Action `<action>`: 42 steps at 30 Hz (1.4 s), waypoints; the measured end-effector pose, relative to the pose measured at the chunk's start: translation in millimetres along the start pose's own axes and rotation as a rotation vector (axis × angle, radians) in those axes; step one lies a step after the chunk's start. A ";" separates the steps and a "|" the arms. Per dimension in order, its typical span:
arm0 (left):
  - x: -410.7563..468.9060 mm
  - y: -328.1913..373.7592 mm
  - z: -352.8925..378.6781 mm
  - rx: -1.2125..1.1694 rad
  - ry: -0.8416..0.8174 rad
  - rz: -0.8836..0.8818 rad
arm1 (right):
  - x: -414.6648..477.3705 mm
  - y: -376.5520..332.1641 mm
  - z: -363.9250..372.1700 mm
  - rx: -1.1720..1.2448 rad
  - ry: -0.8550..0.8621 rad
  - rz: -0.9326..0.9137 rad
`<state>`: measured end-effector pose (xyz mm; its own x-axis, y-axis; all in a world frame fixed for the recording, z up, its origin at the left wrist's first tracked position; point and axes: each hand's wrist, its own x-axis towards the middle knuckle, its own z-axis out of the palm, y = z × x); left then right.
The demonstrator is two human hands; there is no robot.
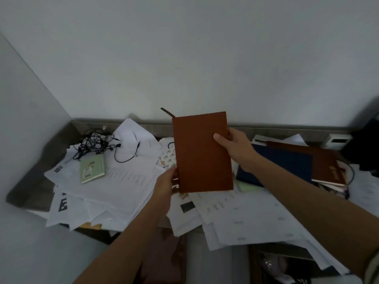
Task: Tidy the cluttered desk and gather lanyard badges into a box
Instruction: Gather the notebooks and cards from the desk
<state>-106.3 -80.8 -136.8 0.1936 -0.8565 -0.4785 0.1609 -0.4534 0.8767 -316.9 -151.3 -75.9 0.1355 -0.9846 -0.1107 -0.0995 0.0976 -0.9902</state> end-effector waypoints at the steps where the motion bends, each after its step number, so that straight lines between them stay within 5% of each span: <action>1: -2.4 4.0 0.5 -0.122 -0.045 -0.044 | -6.1 1.3 3.1 0.030 0.029 0.066; 3: -5.3 8.0 0.8 -0.312 -0.197 -0.160 | -13.0 12.9 5.8 0.050 0.053 0.240; 6: -15.2 2.4 9.4 -0.251 -0.289 -0.295 | -28.1 40.2 -5.7 0.040 0.031 0.416; 8: -15.8 -8.3 16.7 -0.143 -0.286 -0.288 | -34.2 56.3 -26.4 -0.102 0.075 0.375; 13: -4.7 -36.1 23.1 -0.021 -0.243 -0.299 | -42.8 76.3 -129.5 -0.703 0.495 0.265; 22: 10.9 -54.5 26.1 -0.039 -0.114 -0.293 | -29.1 88.8 -183.8 -0.850 0.595 0.512; 26: 12.7 -57.7 26.1 -0.049 -0.087 -0.273 | -28.2 86.8 -191.0 -0.702 0.546 0.463; 33: 17.0 -61.3 21.7 -0.079 -0.106 -0.268 | -31.5 90.7 -168.8 -0.795 0.434 0.469; 42: 17.5 -62.8 19.6 -0.233 -0.123 -0.251 | -39.5 85.8 -148.2 0.159 0.635 0.532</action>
<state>-131.9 -72.1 -199.2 0.0049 -0.7552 -0.6554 0.4077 -0.5970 0.6909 -476.9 -125.5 -143.9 -0.4749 -0.6916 -0.5441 0.1530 0.5440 -0.8250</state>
